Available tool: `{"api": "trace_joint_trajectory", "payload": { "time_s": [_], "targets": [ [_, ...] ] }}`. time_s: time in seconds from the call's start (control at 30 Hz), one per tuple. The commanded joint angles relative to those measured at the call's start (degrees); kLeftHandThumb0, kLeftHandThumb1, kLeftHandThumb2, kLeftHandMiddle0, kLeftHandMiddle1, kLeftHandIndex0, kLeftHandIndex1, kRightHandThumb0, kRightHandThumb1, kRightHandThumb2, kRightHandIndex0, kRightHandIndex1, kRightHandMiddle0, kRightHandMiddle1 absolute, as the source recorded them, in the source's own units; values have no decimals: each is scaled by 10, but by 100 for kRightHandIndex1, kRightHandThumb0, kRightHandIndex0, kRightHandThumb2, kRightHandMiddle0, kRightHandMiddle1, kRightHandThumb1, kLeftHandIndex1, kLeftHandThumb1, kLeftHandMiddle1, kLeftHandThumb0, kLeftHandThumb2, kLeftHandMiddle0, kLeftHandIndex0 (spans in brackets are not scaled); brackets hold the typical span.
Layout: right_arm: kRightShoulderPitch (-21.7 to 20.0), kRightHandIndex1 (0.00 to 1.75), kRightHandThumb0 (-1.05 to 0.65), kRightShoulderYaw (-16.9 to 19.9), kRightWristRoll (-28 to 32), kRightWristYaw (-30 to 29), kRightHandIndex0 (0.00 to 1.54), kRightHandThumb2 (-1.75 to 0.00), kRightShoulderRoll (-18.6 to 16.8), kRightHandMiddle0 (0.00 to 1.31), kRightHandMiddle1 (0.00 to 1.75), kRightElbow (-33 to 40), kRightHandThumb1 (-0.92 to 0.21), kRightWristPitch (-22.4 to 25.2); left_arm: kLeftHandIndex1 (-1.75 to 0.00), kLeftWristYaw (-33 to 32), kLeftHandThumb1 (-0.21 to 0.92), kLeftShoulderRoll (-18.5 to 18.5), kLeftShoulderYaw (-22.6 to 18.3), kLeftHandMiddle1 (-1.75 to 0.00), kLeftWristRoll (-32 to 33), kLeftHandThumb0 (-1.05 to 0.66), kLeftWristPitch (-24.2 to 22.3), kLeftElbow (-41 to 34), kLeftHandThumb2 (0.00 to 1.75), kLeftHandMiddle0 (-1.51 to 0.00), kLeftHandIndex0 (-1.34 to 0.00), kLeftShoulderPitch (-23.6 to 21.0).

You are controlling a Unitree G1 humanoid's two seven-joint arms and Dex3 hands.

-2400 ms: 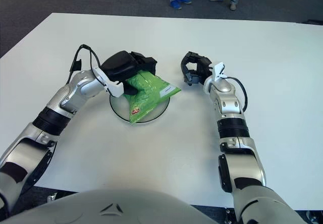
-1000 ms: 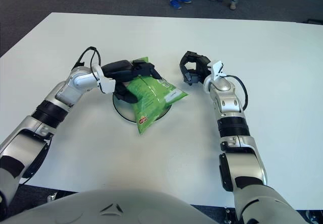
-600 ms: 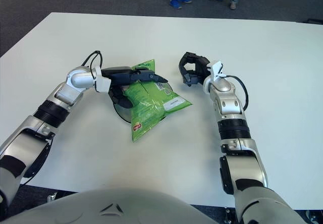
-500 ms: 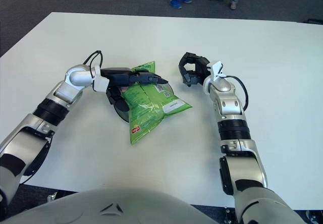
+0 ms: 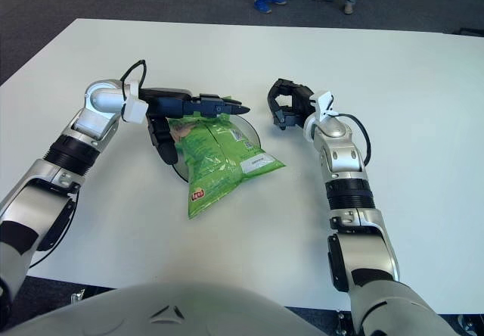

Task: Put the snack into the plate.

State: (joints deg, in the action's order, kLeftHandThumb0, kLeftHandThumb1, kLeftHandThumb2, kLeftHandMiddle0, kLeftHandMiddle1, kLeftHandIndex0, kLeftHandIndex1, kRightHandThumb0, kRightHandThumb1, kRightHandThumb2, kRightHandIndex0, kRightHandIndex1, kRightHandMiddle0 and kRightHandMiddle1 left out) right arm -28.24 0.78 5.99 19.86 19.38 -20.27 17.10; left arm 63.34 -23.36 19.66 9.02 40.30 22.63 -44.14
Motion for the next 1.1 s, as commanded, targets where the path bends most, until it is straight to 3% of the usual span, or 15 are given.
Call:
{"api": "trace_joint_trajectory", "payload": {
  "time_s": [0.0, 0.33, 0.53, 1.0, 1.07],
  "targets": [
    [36, 175, -46, -23, -24, 9, 123, -121, -2, 55, 175, -55, -40, 6, 0, -9, 81, -7, -18, 0, -6, -86, -9, -5, 14, 0, 0, -9],
    [29, 175, -45, -33, -35, 18, 127, -119, 5, 54, 175, -92, -42, -41, 0, -21, 78, -9, -64, 0, 6, -79, -15, -8, 13, 0, 0, -17],
    [27, 175, -45, -34, -34, 22, 128, -118, 6, 52, 175, -99, -43, -50, 0, -13, 79, -14, -99, 0, 55, -82, -63, -25, 14, 0, 0, -16],
    [28, 175, -44, -42, -38, 17, 126, -117, 10, 52, 175, -97, -44, -56, 0, -38, 76, -24, -145, 0, 66, -79, -118, -47, 15, 0, 0, 10],
    [27, 175, -44, -42, -37, 18, 125, -117, 10, 52, 175, -98, -44, -55, 0, -61, 70, -26, -149, 0, 43, -78, -117, -54, 26, 0, 0, 14]
  ]
}}
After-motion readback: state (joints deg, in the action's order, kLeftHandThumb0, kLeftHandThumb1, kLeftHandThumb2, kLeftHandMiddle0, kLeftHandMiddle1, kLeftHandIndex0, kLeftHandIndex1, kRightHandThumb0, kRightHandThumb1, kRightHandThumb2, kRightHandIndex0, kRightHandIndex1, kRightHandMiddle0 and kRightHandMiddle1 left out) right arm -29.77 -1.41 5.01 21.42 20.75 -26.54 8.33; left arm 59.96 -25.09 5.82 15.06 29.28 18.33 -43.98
